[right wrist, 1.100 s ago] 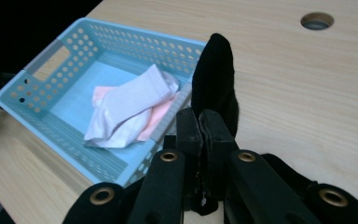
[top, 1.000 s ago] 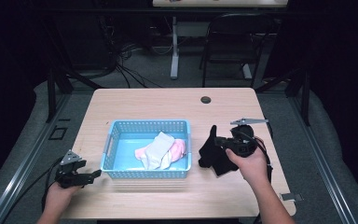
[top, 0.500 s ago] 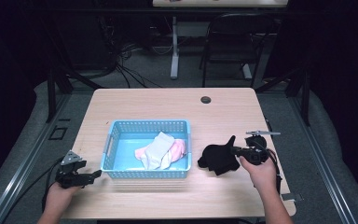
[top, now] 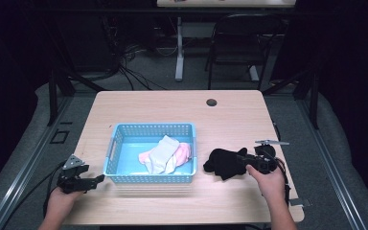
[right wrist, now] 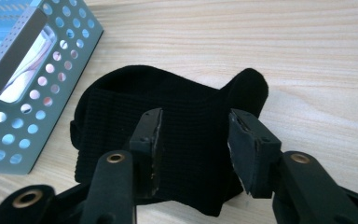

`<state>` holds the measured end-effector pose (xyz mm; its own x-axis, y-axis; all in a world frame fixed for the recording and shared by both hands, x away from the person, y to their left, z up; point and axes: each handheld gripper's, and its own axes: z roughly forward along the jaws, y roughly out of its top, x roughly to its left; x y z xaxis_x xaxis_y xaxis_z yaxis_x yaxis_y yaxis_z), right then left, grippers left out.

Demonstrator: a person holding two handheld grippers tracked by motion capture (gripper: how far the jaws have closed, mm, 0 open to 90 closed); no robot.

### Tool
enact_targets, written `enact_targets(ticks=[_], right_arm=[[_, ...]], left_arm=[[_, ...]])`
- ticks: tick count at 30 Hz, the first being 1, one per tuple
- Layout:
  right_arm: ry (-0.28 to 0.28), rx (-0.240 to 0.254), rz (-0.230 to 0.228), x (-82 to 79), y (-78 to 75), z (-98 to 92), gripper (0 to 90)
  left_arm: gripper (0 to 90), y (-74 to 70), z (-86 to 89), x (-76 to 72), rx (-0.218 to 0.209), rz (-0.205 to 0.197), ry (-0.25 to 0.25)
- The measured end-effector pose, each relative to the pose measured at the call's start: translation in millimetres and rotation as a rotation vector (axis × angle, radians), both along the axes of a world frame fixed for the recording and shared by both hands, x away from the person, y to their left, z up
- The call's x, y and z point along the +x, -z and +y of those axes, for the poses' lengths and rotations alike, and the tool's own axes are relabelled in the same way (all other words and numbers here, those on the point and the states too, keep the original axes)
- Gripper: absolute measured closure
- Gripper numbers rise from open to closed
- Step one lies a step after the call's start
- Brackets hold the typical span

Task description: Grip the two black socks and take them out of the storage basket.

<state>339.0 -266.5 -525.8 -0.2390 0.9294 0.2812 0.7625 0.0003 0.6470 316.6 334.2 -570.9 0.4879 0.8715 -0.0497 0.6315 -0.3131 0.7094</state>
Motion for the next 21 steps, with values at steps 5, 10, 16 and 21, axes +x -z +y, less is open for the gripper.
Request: enact_targets(ticks=[5, 10, 16, 21], right_arm=[[-0.031, -0.014, -0.014, -1.6, -2.7, 7.9, 48.9], [-0.069, -0.021, -0.037, -4.7, -6.9, 19.0, 46.5], [-0.098, -0.035, -0.082, -9.7, -7.9, 32.3, 45.9], [-0.121, -0.049, -0.103, -13.4, -2.5, 39.9, 46.1]], left_arm=[[18.9, 0.1, 0.2, 0.0, -0.001, 0.001, -0.001], [18.9, -0.1, 0.1, -0.1, -0.003, 0.000, -0.001], [18.9, -0.1, 0.2, 0.0, -0.003, -0.001, 0.000], [18.9, 0.0, 0.1, 0.2, -0.003, -0.001, 0.000]])
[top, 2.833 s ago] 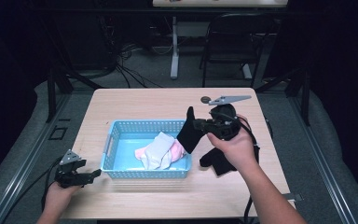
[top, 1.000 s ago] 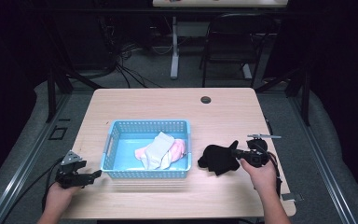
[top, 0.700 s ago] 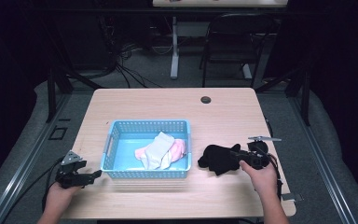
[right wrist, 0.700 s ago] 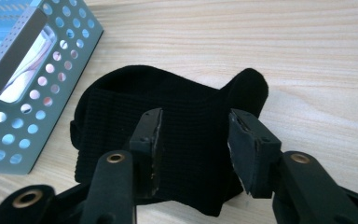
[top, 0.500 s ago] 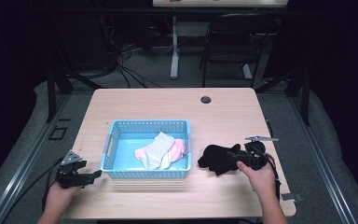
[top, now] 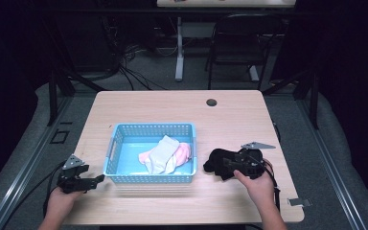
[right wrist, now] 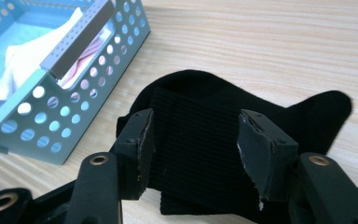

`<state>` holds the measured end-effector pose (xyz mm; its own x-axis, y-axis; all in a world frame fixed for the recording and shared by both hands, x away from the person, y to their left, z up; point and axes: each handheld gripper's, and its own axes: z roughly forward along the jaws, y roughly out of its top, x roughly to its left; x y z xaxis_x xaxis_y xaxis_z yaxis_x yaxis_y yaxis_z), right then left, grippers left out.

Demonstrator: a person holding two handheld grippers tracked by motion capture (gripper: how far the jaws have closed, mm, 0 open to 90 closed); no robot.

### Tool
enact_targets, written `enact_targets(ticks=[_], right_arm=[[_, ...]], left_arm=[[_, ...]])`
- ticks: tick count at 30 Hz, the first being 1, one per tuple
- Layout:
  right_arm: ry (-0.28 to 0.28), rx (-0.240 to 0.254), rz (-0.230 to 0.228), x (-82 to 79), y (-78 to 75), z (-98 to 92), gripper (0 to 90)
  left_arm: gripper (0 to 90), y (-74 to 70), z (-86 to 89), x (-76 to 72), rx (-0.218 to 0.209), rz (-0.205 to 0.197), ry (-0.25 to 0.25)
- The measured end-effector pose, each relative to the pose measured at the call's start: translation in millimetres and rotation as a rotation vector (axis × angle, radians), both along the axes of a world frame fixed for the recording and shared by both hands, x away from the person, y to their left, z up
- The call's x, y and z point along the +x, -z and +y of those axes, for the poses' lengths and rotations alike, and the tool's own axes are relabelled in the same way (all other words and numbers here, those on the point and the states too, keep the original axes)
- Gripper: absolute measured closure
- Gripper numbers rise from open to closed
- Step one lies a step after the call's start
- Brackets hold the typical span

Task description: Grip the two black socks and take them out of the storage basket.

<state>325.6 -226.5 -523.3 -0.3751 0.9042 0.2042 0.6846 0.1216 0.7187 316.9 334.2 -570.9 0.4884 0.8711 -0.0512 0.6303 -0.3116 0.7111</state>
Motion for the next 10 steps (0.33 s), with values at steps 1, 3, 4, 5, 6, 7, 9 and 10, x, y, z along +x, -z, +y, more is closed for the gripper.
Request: enact_targets(ticks=[1, 3, 4, 5, 6, 7, 9, 10], right_arm=[[-0.004, -0.007, -0.007, -0.4, 1.8, 1.2, 46.2], [0.001, -0.005, -0.016, -1.8, 5.3, 3.5, 46.2], [0.004, -0.001, -0.021, -2.3, 6.8, 4.1, 46.2], [0.007, -0.006, -0.022, -2.8, 7.9, 4.1, 46.1], [0.010, -0.011, -0.026, -3.1, 9.0, 3.5, 46.0], [0.019, -0.018, -0.032, -3.4, 10.2, 2.7, 45.9], [0.042, -0.022, -0.043, -3.6, 12.5, 0.0, 45.6], [0.055, -0.016, -0.040, -3.4, 13.5, -2.1, 45.4]], left_arm=[[18.9, 0.0, -0.1, -0.1, 0.000, 0.000, -0.001], [18.9, 0.0, -0.2, 0.0, -0.001, -0.001, 0.000], [18.9, -0.1, -0.1, 0.0, 0.000, -0.001, 0.001], [18.9, -0.2, -0.1, 0.0, 0.000, 0.000, 0.002], [18.9, -0.2, -0.1, 0.0, 0.000, 0.000, 0.002], [18.9, -0.3, 0.0, 0.0, 0.000, 0.000, 0.002], [18.9, -0.5, 0.1, -0.1, -0.003, 0.000, 0.000], [18.9, -0.6, 0.2, -0.1, -0.004, 0.000, 0.000]])
